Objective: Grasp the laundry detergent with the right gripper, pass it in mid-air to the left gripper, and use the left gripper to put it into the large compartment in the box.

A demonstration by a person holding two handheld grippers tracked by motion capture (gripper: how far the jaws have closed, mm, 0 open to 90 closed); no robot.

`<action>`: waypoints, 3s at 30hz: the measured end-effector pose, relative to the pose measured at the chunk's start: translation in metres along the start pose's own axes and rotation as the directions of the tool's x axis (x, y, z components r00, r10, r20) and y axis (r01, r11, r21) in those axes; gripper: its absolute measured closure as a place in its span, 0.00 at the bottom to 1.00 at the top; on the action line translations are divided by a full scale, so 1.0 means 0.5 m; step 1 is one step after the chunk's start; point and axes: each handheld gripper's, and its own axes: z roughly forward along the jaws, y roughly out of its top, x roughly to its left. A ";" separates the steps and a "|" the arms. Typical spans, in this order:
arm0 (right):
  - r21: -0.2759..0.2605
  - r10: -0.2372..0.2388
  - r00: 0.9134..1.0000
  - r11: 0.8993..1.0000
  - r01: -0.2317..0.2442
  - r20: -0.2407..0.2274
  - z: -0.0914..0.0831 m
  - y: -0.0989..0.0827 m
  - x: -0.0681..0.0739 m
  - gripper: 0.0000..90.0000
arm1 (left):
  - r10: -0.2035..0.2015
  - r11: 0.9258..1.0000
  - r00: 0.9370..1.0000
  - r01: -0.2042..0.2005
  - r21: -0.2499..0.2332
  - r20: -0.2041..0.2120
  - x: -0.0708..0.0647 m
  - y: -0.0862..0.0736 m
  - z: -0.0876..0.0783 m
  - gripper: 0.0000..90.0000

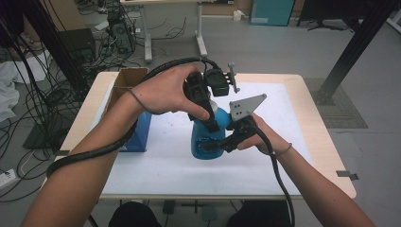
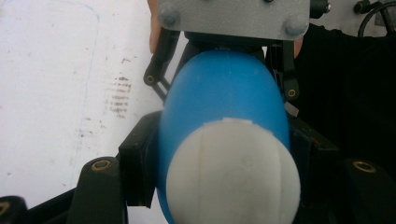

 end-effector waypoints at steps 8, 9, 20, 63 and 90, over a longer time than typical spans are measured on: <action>0.003 0.007 1.000 1.000 -0.007 0.000 0.007 -0.001 0.004 0.30 | -0.005 1.000 1.000 0.005 0.012 -0.025 0.000 -0.001 -0.004 0.42; 0.000 0.013 1.000 1.000 -0.013 0.010 0.008 -0.002 0.004 0.25 | -0.008 1.000 1.000 0.009 0.015 -0.026 0.001 -0.002 -0.004 0.42; -0.035 0.030 0.999 0.999 -0.029 0.037 -0.003 -0.003 0.002 0.12 | -0.014 0.999 1.000 0.015 0.037 -0.023 0.001 -0.003 0.002 0.42; 0.323 0.091 0.983 0.936 -0.140 0.162 -0.051 -0.025 -0.013 0.11 | -0.096 0.993 0.992 0.101 0.064 -0.078 0.019 -0.031 -0.020 0.42; 0.715 0.093 0.966 0.656 -0.241 0.240 -0.039 -0.058 -0.023 0.06 | -0.309 0.944 0.935 0.324 0.062 -0.175 0.060 -0.064 -0.063 0.42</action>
